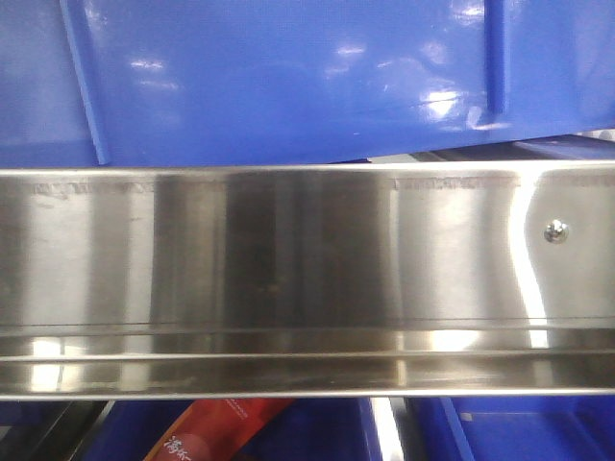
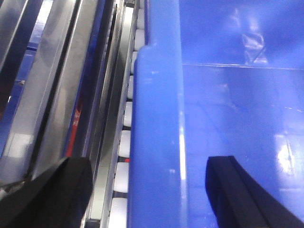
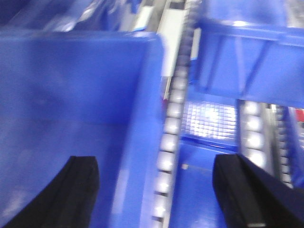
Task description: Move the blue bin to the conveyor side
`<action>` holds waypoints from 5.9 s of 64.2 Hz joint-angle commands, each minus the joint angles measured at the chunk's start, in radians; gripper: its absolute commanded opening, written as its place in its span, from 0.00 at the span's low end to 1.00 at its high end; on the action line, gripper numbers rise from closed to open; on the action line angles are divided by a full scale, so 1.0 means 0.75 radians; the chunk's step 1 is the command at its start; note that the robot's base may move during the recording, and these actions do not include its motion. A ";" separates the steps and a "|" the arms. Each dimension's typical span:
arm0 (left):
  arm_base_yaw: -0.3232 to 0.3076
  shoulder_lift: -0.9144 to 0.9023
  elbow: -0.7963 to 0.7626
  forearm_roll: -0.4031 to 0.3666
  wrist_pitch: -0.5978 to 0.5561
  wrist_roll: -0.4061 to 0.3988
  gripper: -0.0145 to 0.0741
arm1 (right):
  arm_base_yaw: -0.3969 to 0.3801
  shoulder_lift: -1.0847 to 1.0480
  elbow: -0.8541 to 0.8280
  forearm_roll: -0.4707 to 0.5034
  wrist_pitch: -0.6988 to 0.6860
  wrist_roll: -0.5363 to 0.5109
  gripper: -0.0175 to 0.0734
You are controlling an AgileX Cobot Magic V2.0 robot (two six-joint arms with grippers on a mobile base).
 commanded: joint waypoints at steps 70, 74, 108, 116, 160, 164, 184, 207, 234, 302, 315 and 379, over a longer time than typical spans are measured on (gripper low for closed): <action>-0.002 0.012 -0.008 0.007 -0.011 -0.006 0.61 | 0.066 0.172 -0.071 -0.128 0.134 0.002 0.65; -0.002 0.012 -0.008 0.007 -0.011 -0.006 0.61 | 0.066 0.178 -0.071 -0.127 0.134 0.002 0.65; -0.002 0.011 -0.008 0.007 0.002 -0.006 0.61 | 0.066 0.176 -0.066 -0.127 0.134 0.019 0.65; -0.002 0.011 -0.008 0.007 0.007 -0.006 0.61 | 0.066 0.176 -0.065 -0.127 0.134 0.022 0.65; -0.002 0.011 -0.008 0.007 0.007 -0.006 0.61 | 0.066 0.090 0.046 -0.127 0.134 0.028 0.65; -0.002 0.011 -0.008 0.007 0.007 -0.006 0.61 | 0.066 0.090 0.046 -0.127 0.134 0.028 0.65; -0.002 0.011 -0.008 0.007 0.012 -0.006 0.61 | 0.066 0.090 0.041 -0.127 0.134 0.028 0.65; -0.002 0.011 -0.008 0.007 0.033 -0.006 0.61 | 0.066 0.090 0.041 -0.127 0.134 0.028 0.59; -0.002 0.011 -0.008 -0.042 0.067 -0.006 0.16 | 0.066 0.090 0.041 -0.127 0.134 0.005 0.11; -0.171 -0.017 -0.366 -0.076 0.120 -0.015 0.14 | 0.066 -0.206 0.063 -0.282 0.134 0.206 0.11; -0.239 -0.046 -0.380 -0.044 0.175 -0.015 0.14 | 0.066 -0.424 0.368 -0.282 0.083 0.232 0.11; -0.422 -0.367 -0.115 0.101 0.175 -0.142 0.14 | 0.066 -0.731 0.692 -0.240 -0.147 0.310 0.11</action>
